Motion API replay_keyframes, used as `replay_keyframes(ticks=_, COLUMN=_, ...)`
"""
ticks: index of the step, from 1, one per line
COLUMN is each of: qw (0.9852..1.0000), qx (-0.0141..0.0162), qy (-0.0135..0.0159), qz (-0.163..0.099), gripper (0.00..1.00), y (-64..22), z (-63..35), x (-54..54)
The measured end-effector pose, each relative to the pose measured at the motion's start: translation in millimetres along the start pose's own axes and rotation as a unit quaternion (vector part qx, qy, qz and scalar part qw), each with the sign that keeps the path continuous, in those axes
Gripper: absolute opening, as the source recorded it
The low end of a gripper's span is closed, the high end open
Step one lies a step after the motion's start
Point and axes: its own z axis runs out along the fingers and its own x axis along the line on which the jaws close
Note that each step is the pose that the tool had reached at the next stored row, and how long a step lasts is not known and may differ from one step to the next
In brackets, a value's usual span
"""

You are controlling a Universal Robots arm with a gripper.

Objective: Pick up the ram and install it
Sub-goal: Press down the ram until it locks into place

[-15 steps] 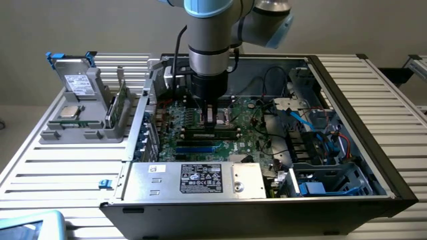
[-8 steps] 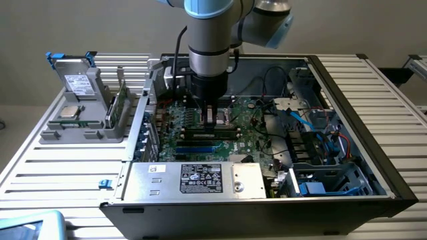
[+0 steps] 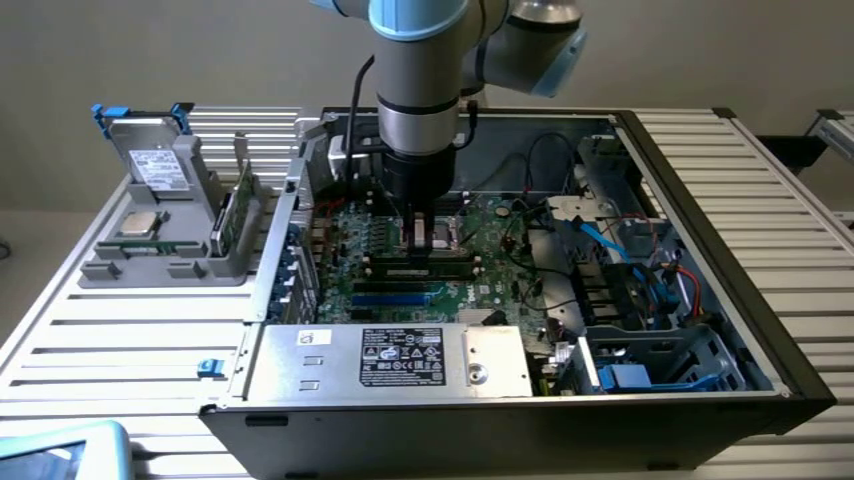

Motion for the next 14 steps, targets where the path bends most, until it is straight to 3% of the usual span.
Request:
replay_keyframes(ticks=4, qw=1.0, qx=0.0006, qy=-0.0011, qz=0.0, gripper=0.11, y=-0.2, z=-2.2, x=-0.2)
replay_keyframes(ticks=14, qw=1.0, qx=0.0005, qy=-0.0002, qz=0.0, gripper=0.11, y=-6.2, z=-13.0, x=0.3)
